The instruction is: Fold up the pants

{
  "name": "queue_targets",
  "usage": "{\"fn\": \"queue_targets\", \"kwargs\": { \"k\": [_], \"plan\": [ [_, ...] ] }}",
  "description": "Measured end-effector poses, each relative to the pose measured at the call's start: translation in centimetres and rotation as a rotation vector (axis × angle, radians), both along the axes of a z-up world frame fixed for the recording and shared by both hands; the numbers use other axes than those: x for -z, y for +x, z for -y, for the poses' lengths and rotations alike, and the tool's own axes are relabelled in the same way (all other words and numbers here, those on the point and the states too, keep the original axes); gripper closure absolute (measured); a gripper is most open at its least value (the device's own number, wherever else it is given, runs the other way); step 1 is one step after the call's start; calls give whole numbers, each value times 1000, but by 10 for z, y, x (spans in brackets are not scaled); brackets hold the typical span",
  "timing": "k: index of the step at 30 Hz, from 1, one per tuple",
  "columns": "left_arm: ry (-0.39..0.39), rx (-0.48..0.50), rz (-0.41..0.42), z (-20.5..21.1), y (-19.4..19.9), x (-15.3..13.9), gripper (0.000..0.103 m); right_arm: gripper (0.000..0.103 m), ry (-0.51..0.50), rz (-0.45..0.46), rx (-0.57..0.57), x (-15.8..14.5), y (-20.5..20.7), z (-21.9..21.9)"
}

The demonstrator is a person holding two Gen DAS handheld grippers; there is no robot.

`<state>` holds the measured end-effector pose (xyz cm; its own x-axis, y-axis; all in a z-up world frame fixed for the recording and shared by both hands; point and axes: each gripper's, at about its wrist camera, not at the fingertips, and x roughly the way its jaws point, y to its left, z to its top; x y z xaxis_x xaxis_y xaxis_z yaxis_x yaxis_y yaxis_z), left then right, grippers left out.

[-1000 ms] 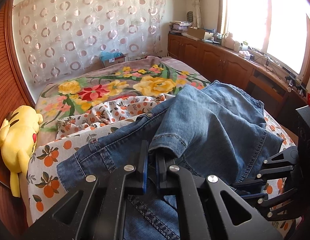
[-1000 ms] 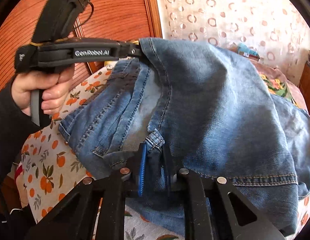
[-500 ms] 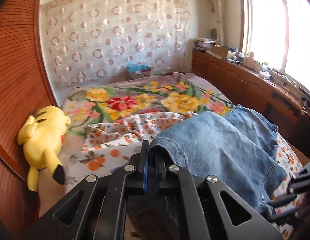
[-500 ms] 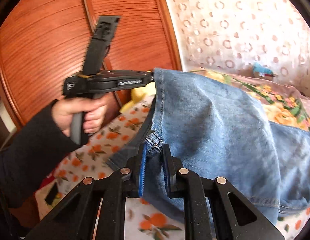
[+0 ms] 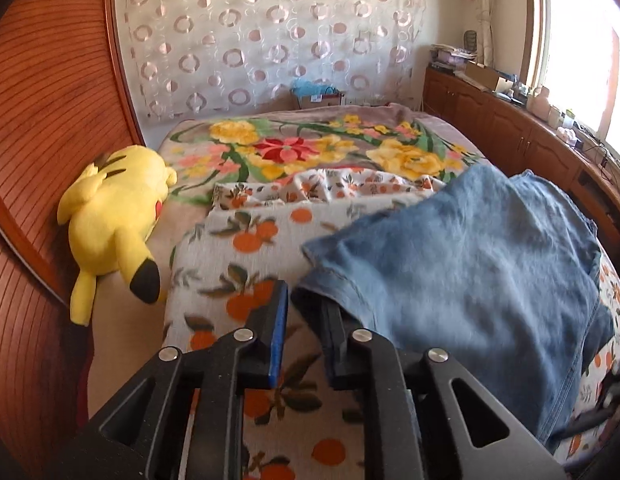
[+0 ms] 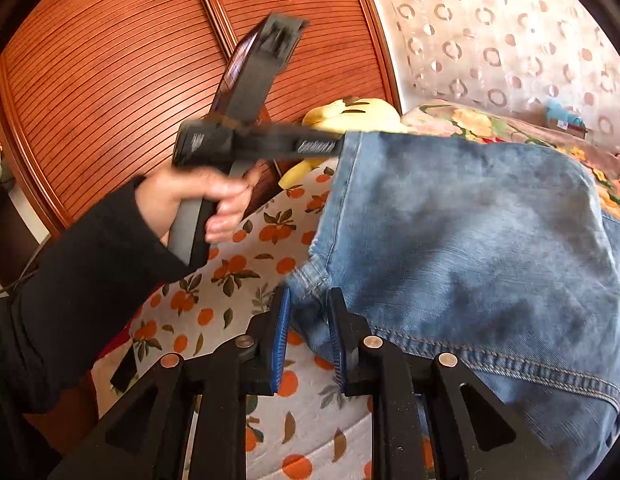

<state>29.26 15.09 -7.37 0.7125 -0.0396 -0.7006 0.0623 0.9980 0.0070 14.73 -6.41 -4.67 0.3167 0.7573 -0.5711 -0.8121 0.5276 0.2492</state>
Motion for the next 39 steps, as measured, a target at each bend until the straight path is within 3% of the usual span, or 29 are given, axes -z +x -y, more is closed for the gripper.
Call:
{"fn": "queue_targets", "kwargs": {
  "k": [2, 5, 6, 13, 17, 23, 31, 34, 36, 39],
  "plan": [
    [-9, -3, -1, -3, -11, 3, 75, 74, 0, 8, 26, -7, 1, 14],
    [-35, 0, 15, -4, -30, 0, 55, 73, 15, 29, 75, -15, 0, 40],
    [-45, 6, 25, -3, -37, -2, 54, 72, 10, 43, 102, -18, 0, 49],
    [-79, 59, 42, 23, -75, -8, 54, 70, -84, 113, 370, -22, 13, 114],
    [-130, 84, 41, 42, -94, -8, 54, 68, -105, 89, 467, -12, 10, 139],
    [-167, 121, 28, 64, -112, -5, 54, 64, -122, 20, 511, 4, 6, 143],
    [-169, 134, -34, 75, -118, 15, 54, 60, -158, 45, 517, 29, 18, 128],
    [-165, 138, -37, 79, -120, 18, 64, 59, -162, 51, 513, 33, 17, 127],
    [-153, 143, -30, 81, -120, 18, 79, 59, -155, 43, 511, 36, 19, 128],
    [-156, 145, -13, 84, -123, 13, 91, 59, -127, 28, 506, 40, 20, 132]
  ]
}}
